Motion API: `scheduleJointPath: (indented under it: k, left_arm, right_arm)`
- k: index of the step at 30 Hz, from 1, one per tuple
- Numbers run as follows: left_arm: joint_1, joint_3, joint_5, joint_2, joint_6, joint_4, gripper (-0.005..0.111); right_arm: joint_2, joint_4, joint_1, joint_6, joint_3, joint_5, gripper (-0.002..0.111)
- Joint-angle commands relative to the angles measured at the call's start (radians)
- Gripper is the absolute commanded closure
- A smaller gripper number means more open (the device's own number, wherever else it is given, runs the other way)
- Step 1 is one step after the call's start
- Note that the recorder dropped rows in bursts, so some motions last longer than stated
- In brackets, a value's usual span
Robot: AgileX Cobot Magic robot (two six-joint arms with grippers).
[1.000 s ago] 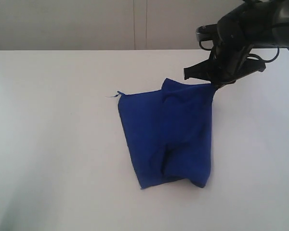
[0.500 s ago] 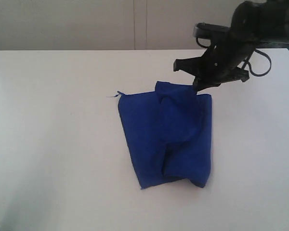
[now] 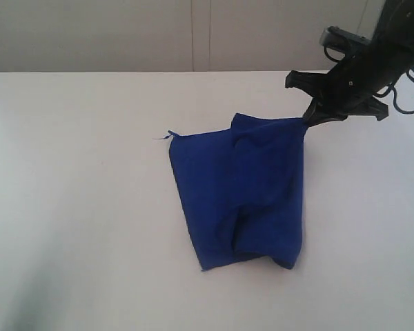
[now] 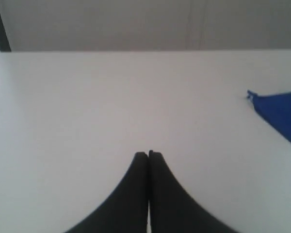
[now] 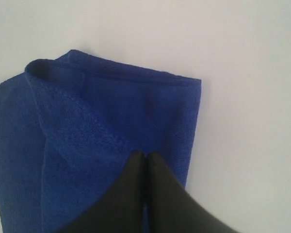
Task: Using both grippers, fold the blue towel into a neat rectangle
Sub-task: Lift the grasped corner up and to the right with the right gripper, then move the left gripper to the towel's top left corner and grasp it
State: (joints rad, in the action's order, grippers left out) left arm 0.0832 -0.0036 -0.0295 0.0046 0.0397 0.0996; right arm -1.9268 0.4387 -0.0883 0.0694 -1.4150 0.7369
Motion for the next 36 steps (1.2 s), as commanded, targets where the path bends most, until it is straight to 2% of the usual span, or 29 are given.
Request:
scheduleJointPath:
  k: [1,8,12,15,20,26,31,36]
  left_arm:
    - [-0.002,0.004,0.131,-0.005,0.012,0.018,0.107]
    - [-0.002,0.003,0.151,-0.005,0.097,0.053,0.107]
    - [-0.002,-0.126,-0.009,0.052,0.027,0.050,0.107]
    - [-0.002,-0.256,-0.118,0.189,0.024,0.042,0.107]
    - [-0.002,-0.467,-0.259,0.537,0.073,0.042,0.107]
    - [0.000,-0.653,-0.402,0.944,0.060,0.047,0.107]
    - [0.004,-0.812,-0.428,1.232,-0.009,0.075,0.107]
    - [0.088,-0.979,-0.406,1.471,-0.078,0.157,0.107]
  right_arm:
    - [0.010,0.005,0.010,0.028,-0.004,0.008,0.108]
    - [0.010,0.005,0.010,0.085,-0.004,0.028,0.108]
    - [0.010,0.005,0.010,0.087,-0.004,0.028,0.108]
    - [0.010,0.005,0.008,0.087,-0.004,0.028,0.108]
    - [0.010,0.005,0.008,0.087,-0.004,0.028,0.108]
    - [0.010,0.005,0.008,0.087,-0.004,0.028,0.108]
    - [0.010,0.005,0.008,0.087,-0.004,0.026,0.108]
    - [0.010,0.005,0.008,0.087,-0.004,0.026,0.108]
